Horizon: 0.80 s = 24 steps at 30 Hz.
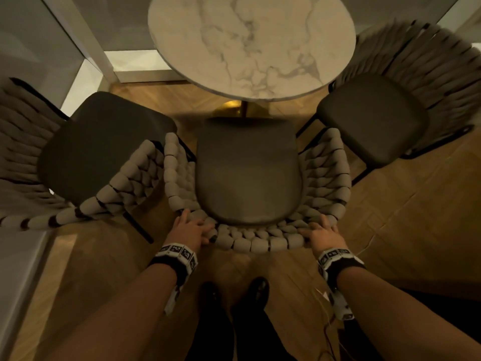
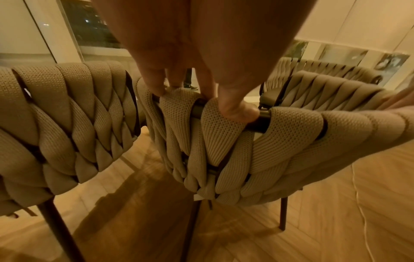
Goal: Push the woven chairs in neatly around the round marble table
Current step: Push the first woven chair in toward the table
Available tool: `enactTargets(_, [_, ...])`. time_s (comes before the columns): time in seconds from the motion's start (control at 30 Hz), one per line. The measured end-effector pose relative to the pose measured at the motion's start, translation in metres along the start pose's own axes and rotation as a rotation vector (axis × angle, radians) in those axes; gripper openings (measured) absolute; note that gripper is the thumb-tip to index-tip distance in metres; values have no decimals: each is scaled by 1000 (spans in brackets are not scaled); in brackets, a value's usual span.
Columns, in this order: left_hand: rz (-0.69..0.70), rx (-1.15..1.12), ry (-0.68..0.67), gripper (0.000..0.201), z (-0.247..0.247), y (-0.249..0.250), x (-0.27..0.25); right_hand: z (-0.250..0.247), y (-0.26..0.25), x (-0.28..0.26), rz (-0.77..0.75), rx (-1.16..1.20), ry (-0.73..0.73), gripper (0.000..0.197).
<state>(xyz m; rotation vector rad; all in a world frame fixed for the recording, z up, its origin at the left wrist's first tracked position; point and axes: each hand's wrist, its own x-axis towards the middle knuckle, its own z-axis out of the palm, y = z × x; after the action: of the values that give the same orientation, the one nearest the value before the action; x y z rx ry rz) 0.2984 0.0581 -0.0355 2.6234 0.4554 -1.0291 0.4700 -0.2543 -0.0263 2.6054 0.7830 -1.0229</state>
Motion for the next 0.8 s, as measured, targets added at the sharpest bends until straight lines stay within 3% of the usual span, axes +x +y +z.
enactTargets(0.53, [-137, -53, 18, 51, -27, 10, 19, -25, 8, 26, -60, -60, 72, 50])
enactTargets(0.8, [-199, -36, 36, 52, -20, 18, 20, -34, 8, 24, -68, -70, 6, 48])
